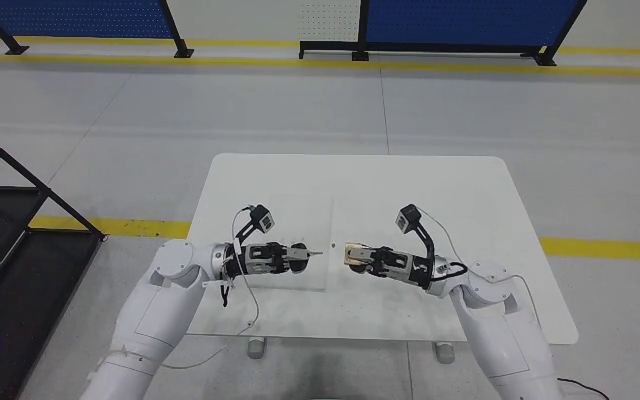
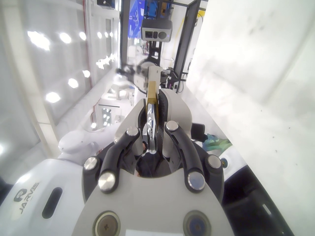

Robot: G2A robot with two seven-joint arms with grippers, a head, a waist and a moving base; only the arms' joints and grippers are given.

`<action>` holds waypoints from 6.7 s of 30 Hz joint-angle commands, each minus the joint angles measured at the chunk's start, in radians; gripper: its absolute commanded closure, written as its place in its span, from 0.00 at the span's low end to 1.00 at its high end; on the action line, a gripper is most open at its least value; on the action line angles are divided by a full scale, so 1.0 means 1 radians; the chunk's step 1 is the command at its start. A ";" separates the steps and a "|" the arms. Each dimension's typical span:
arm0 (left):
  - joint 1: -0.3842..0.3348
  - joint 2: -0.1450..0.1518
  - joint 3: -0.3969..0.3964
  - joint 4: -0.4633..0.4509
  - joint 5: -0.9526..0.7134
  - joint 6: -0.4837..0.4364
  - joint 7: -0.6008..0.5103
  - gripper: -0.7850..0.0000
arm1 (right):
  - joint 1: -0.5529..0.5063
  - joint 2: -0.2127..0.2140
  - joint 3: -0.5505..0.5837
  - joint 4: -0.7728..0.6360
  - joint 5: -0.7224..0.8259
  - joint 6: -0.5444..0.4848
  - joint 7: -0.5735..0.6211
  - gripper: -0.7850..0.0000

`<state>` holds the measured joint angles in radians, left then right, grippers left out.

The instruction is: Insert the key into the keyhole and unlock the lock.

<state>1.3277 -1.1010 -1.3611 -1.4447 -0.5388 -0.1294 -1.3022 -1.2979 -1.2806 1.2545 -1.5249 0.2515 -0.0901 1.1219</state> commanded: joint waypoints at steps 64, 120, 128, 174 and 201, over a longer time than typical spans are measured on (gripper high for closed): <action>-0.103 -0.014 0.182 0.083 -0.055 -0.029 0.053 1.00 | 0.011 0.010 -0.011 -0.002 0.017 -0.004 0.014 1.00; -0.028 0.075 0.056 -0.098 1.541 -0.883 0.971 1.00 | 0.011 0.010 -0.011 -0.002 0.017 -0.004 0.014 1.00; -0.021 0.073 0.049 -0.062 1.575 -0.872 1.052 1.00 | 0.011 0.010 -0.011 -0.002 0.017 -0.004 0.014 1.00; -0.063 0.145 0.160 0.027 2.902 -0.231 2.259 1.00 | 0.011 0.010 -0.011 -0.002 0.017 -0.004 0.014 1.00; -0.090 0.149 0.217 0.011 3.200 0.497 2.427 1.00 | 0.011 0.010 -0.011 -0.002 0.017 -0.004 0.014 1.00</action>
<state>1.2373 -0.9522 -1.1441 -1.4337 2.6616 0.3677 1.1253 -1.2874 -1.2706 1.2430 -1.5264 0.2685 -0.0938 1.1355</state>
